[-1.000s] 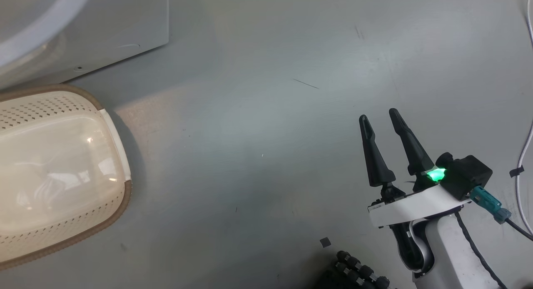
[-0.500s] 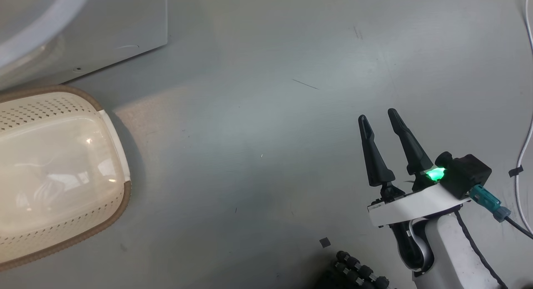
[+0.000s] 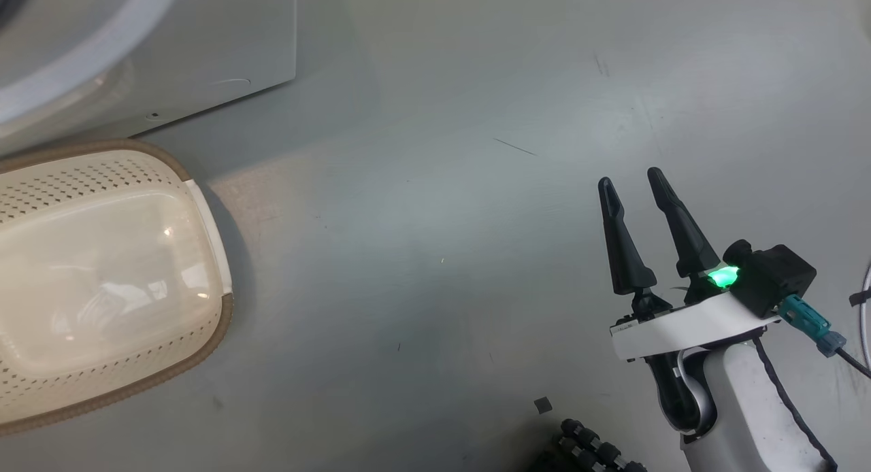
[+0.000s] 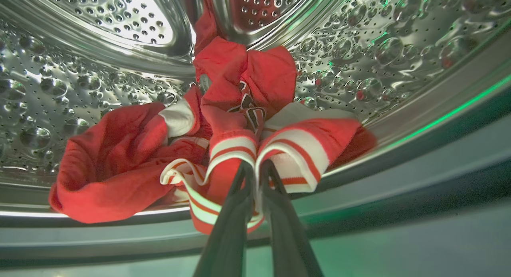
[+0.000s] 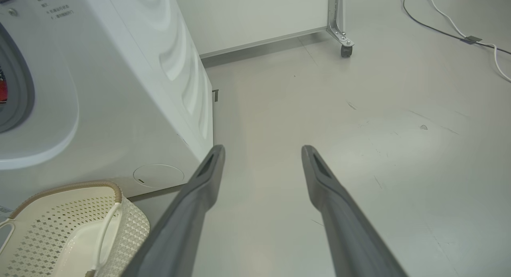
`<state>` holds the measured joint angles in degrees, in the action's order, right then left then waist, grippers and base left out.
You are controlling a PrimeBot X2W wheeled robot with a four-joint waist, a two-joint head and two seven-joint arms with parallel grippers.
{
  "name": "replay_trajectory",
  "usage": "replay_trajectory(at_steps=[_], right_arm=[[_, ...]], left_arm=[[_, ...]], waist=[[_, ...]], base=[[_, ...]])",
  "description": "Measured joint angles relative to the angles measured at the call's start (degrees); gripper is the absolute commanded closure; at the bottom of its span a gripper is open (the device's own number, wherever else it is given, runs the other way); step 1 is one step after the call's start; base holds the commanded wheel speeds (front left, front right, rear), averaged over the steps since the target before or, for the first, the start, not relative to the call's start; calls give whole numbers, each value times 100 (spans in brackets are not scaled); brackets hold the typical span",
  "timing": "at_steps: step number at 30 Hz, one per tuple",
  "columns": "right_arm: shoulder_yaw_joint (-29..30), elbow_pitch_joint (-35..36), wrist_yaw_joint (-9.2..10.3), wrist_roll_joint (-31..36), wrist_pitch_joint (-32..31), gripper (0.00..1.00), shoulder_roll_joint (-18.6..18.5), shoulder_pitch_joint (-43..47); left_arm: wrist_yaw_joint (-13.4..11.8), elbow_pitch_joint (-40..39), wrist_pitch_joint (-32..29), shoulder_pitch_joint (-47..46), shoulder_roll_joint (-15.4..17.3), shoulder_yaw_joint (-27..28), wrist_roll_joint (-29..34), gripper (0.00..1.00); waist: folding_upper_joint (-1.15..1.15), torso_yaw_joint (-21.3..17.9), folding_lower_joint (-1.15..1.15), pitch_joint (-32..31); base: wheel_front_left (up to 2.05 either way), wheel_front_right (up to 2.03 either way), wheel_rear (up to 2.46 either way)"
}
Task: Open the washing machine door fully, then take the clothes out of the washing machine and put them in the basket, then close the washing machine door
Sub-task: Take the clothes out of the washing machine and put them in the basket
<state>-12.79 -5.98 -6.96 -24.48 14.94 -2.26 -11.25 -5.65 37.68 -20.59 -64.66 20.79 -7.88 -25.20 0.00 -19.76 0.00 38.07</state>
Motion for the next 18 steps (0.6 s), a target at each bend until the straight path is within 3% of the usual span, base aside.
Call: replay_trajectory(at_steps=[18], right_arm=[[174,3,-1,378,0,0,-2,-4]], left_arm=[[192,-344,1635,1006,-386,25,-40,100]], waist=[[0,427,0,-378]], base=[[0,0,0]])
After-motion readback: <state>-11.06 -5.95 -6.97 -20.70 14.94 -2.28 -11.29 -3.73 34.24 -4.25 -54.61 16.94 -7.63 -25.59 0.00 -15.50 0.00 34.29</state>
